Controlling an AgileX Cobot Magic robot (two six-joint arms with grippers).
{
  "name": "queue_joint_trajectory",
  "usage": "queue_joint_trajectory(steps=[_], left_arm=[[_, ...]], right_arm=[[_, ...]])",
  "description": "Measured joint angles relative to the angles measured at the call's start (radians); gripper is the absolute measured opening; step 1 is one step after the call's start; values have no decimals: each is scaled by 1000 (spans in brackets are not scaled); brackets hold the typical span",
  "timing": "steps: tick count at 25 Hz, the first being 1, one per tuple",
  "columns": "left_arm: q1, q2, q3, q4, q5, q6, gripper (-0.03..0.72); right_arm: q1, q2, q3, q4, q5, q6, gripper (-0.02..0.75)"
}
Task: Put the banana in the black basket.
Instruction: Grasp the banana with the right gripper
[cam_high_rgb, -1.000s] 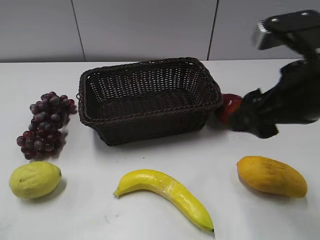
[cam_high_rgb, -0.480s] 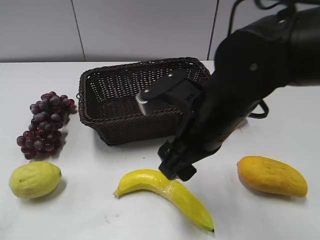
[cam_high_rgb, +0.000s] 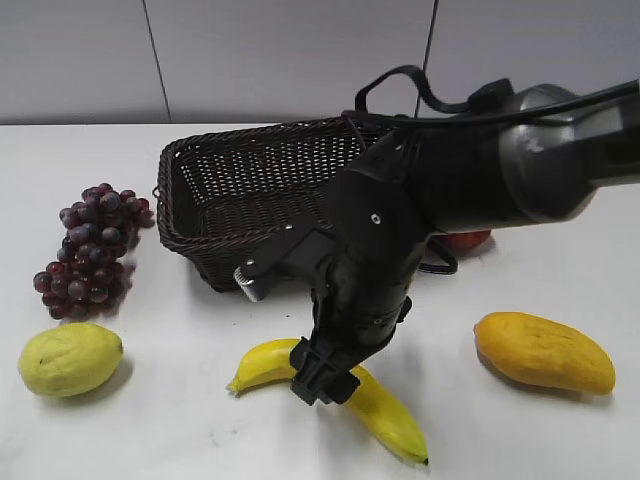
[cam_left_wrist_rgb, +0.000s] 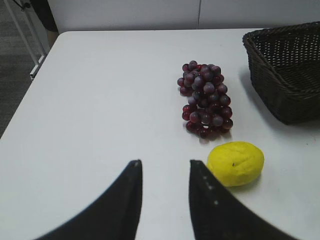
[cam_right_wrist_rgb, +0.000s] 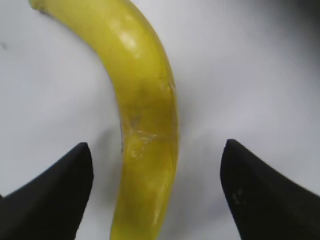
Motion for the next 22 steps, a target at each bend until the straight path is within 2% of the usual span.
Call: queue_joint_trajectory(steps=[6, 9, 13, 17, 22], left_arm=[[0, 0, 0, 0, 0, 0, 235], [0, 0, 0, 0, 0, 0, 235], [0, 0, 0, 0, 0, 0, 235], [0, 0, 0, 0, 0, 0, 235], [0, 0, 0, 0, 0, 0, 235]], right_arm=[[0, 66, -19, -4, -47, -1, 610], [0, 84, -19, -5, -53, -1, 577], [0, 99, -20, -3, -57, -1, 498], [0, 99, -20, -3, -54, -1, 351], [0, 96, -24, -3, -26, -1, 341]])
